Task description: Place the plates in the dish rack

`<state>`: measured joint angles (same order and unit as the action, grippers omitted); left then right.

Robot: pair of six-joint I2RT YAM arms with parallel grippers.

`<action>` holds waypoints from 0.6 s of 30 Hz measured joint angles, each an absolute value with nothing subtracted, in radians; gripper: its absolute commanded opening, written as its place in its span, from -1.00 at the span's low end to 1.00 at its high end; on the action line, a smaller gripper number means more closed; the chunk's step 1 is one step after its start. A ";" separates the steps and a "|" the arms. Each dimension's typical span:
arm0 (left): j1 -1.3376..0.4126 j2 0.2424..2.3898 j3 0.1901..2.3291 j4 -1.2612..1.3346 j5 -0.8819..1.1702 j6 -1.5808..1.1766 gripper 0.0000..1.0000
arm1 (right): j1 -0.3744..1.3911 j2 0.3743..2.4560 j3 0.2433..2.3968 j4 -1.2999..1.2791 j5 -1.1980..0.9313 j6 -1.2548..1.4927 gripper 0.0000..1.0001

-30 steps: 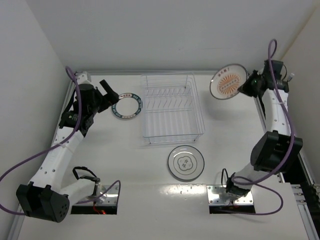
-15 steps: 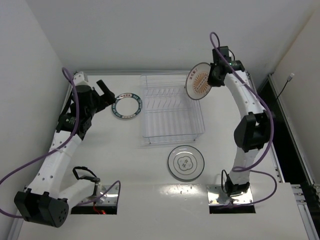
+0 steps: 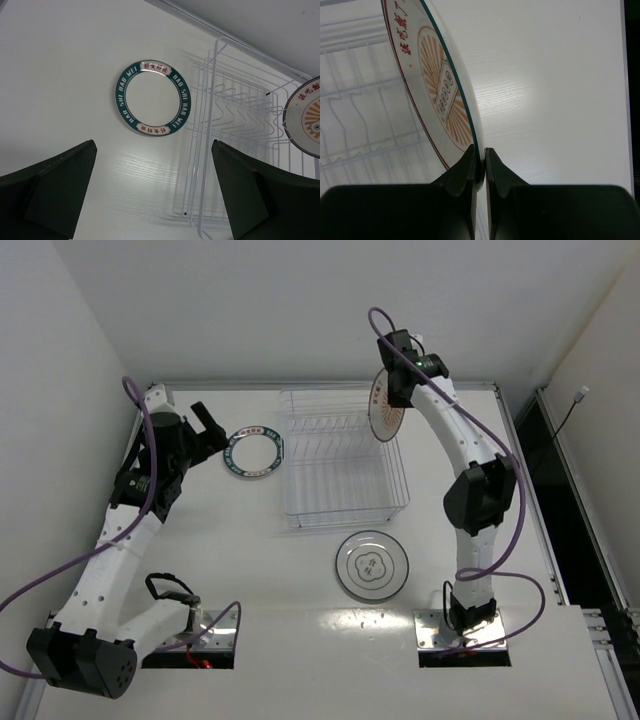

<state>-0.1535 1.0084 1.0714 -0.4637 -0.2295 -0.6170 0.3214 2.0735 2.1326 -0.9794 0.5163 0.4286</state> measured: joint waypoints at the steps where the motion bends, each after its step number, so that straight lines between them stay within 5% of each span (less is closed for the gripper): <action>1: -0.154 1.007 1.071 -0.465 -0.231 -0.614 1.00 | 0.333 2.079 2.137 -0.982 0.530 0.426 -1.00; 12: -0.154 0.994 1.071 -0.467 -0.234 -0.610 1.00 | 0.398 2.087 2.007 -0.897 0.524 0.457 -1.00; 14: -0.154 0.994 1.071 -0.467 -0.234 -0.610 1.00 | 0.399 2.087 2.000 -0.897 0.506 0.462 -0.85; 15: -0.154 0.994 1.071 -0.467 -0.234 -0.610 1.00 | 0.399 2.087 1.996 -0.909 0.490 0.467 -0.54; 18: -0.154 0.993 1.071 -0.468 -0.234 -0.610 1.00 | 0.393 2.088 1.995 -0.940 0.438 0.471 -0.16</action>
<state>-0.1535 0.9928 1.0714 -0.4679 -0.2344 -0.6102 0.3931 2.0880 1.9949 -0.9401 0.4377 0.4709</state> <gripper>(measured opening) 1.000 0.304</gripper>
